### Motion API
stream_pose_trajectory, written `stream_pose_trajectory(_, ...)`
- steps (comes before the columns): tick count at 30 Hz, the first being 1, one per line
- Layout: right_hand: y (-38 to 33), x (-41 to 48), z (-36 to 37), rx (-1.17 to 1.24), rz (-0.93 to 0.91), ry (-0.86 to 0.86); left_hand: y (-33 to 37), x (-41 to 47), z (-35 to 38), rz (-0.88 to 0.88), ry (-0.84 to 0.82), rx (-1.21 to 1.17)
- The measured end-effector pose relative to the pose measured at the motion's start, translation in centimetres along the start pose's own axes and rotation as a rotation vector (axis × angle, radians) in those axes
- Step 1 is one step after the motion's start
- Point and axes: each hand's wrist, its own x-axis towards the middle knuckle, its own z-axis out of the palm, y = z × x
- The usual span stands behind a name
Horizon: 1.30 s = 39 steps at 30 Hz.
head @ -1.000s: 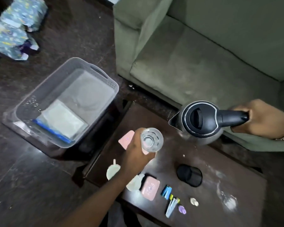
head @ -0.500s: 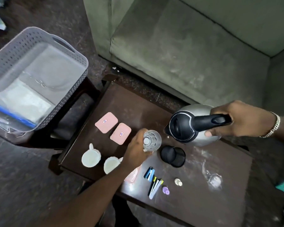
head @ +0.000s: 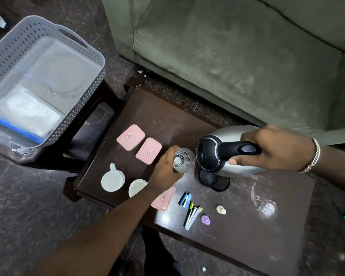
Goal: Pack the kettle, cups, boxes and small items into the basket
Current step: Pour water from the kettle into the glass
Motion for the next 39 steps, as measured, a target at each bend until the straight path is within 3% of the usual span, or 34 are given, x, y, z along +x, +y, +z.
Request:
stream_pose_trajectory(16,-2.7,-0.2,0.0,-0.282,0.061,0.001,-0.3,0.2,-0.6,0.027,-0.017,0.025)
stream_pose_trajectory(39,-3.4,-1.6,-0.9,-0.286,0.076,-0.018,0.1,0.1,-1.3,0.024,-0.035,0.020)
